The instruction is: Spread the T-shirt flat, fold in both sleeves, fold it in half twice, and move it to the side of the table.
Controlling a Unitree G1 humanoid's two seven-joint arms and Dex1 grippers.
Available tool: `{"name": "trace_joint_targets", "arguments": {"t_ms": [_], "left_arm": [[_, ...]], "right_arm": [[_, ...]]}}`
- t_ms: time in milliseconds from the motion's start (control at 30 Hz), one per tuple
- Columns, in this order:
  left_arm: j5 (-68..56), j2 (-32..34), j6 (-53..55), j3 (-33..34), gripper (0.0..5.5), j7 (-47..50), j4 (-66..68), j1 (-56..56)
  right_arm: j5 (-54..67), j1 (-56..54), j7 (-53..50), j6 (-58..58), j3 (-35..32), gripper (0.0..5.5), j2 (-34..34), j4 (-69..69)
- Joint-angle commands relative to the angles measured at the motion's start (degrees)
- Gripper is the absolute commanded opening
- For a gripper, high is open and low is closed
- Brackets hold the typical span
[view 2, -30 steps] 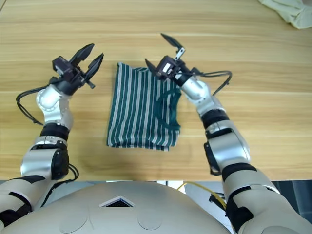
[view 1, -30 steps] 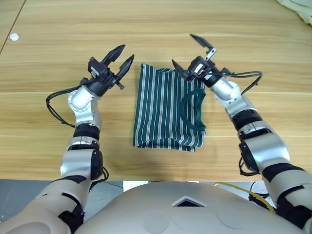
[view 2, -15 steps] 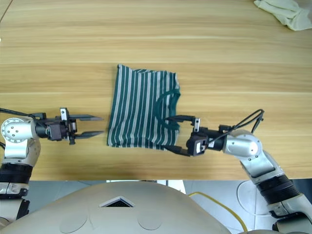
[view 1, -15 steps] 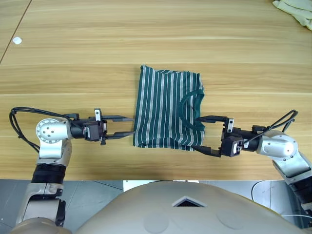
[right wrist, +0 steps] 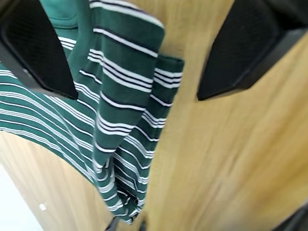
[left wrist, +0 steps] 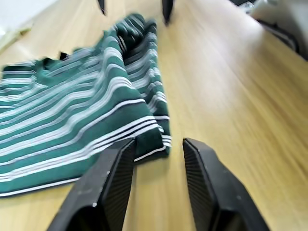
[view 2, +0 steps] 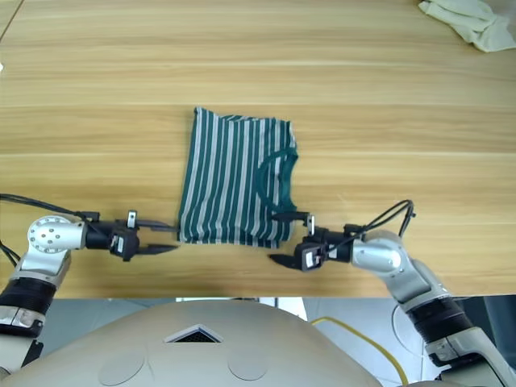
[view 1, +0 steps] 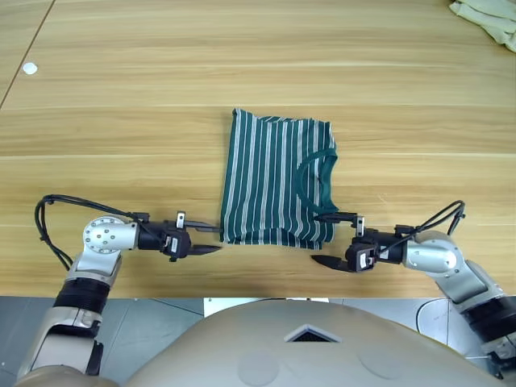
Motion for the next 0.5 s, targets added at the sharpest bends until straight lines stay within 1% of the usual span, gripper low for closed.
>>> {"name": "trace_joint_targets", "arguments": {"t_ms": [33,433,500], "left_arm": [[1.9,0.6,-1.0,-2.0,1.8,2.1,1.3,-0.9],[9.9,1.0,-5.5,-5.8,1.8,11.8,6.2,-5.0],[10.1,1.3,-5.6,-6.5,1.8,12.6,6.1,-5.3]], "right_arm": [[-6.6,0.2,-0.2,4.3,0.9,4.61,-0.3,5.4],[-8.0,-1.2,-1.3,4.0,2.3,4.61,-0.8,7.6],[-8.0,-1.4,-1.3,4.0,2.5,4.32,-0.8,7.7]]}}
